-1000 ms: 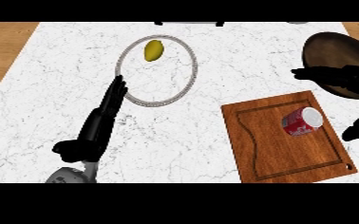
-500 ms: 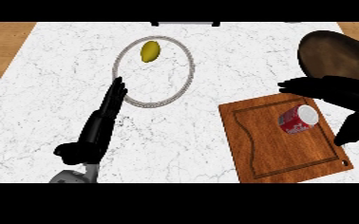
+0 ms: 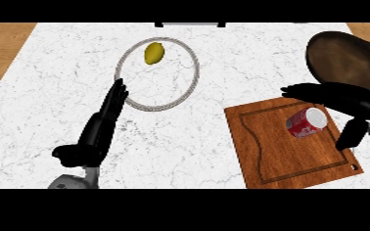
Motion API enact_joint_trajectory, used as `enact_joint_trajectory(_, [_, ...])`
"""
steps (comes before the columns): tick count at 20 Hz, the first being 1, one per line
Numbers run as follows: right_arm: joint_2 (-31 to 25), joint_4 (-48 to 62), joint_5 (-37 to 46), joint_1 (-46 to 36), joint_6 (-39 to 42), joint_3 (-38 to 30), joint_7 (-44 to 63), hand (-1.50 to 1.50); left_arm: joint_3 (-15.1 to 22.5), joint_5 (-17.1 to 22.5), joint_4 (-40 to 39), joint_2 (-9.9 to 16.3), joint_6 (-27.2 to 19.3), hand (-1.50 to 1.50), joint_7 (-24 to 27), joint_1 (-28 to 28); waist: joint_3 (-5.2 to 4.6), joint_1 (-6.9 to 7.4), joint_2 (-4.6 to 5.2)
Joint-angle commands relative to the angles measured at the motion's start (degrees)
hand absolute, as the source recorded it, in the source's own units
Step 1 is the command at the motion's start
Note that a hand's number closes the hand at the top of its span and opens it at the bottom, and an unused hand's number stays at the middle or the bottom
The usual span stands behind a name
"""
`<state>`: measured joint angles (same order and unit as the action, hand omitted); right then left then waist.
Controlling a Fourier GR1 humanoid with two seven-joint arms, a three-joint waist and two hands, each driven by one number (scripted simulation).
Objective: Pick the can from the cutting board and place it in the pan
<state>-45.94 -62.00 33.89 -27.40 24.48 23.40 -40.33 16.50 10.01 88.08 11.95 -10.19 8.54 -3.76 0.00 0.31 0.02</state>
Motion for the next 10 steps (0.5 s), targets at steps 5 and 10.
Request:
enact_joint_trajectory(5, [4.8,11.5,5.5,-3.2,-0.5,-1.4,-8.4,-1.5,-1.3,-1.7,-0.5,-1.9,0.9,0.0,-0.6,-0.5,0.03,0.35,0.16])
enact_joint_trajectory(10, [7.9,10.4,8.9,-3.4,1.6,-2.3,-2.9,-1.5,-1.3,-4.2,-2.4,-3.9,1.1,0.0,2.3,0.8,0.0,0.05,0.05])
